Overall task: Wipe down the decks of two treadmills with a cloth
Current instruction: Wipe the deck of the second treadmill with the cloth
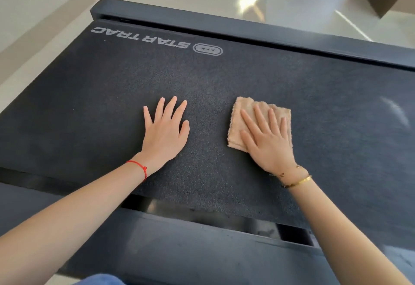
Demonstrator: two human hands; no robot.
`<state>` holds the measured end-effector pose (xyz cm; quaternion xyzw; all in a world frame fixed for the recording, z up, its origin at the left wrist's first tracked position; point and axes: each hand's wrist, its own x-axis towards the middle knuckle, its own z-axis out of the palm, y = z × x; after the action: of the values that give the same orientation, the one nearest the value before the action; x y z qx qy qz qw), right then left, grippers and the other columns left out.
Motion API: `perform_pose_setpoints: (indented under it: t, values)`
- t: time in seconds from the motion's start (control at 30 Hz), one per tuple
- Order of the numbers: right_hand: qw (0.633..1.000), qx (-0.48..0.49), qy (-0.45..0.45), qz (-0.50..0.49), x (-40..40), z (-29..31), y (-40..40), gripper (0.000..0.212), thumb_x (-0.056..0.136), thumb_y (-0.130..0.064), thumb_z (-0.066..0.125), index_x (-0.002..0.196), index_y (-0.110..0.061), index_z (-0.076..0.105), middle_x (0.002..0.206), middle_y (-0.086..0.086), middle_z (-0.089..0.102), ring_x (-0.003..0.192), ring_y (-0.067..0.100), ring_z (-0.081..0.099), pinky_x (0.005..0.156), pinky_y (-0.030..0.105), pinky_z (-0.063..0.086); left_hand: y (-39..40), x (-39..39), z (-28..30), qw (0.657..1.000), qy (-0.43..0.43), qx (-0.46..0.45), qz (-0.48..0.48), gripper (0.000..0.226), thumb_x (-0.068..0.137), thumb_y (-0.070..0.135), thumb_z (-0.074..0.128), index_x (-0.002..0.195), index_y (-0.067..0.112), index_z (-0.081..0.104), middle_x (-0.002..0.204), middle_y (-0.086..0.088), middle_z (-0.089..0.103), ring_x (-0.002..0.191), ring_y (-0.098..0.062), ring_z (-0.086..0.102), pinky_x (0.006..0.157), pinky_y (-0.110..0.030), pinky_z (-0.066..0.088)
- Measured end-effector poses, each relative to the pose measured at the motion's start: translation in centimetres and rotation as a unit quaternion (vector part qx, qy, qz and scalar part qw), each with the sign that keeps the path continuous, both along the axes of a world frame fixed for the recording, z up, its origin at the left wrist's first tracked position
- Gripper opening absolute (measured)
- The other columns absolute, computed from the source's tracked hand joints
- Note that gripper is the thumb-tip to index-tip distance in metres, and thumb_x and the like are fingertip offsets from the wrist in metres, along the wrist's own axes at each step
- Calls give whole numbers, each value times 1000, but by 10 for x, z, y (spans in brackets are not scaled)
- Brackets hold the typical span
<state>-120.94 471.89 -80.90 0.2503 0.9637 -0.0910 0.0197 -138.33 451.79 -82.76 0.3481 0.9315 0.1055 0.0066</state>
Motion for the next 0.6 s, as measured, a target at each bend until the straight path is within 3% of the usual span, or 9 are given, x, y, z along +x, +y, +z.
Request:
perform_pose_setpoints:
  t: [0.13, 0.33, 0.5, 0.6]
  values:
    - [999, 10, -9, 41, 38, 6, -40, 62, 96, -61, 2, 155, -45, 6, 166, -10, 1, 153, 26, -7, 122, 49, -8, 17, 26, 1, 1000, -7, 17, -14, 58, 102, 41, 30, 157, 27, 19, 165, -1, 15, 153, -27, 4, 119, -65, 2]
    - [1000, 3, -1, 22, 92, 5, -54, 58, 99, -61, 8, 155, -47, 5, 165, -14, -1, 153, 21, -11, 123, 46, -8, 39, 51, 3, 998, -8, 19, -57, 58, 103, 39, 28, 158, 25, 18, 166, -3, 13, 153, -28, 3, 119, -65, 2]
    - [994, 4, 5, -113, 136, 5, -15, 58, 98, -60, 13, 154, -48, 13, 166, -11, 6, 154, 23, -2, 123, 47, -3, 40, 53, 2, 997, -5, 25, -67, 57, 103, 38, 29, 158, 24, 18, 165, -4, 14, 153, -29, 4, 119, -65, 1]
    - [983, 5, -1, -185, 119, 3, 9, 54, 102, -54, 21, 155, -46, 12, 167, -8, 5, 153, 27, -3, 122, 52, -3, 39, 53, 2, 997, -5, 24, -67, 57, 103, 39, 28, 158, 24, 18, 165, -3, 14, 153, -28, 3, 119, -64, 1]
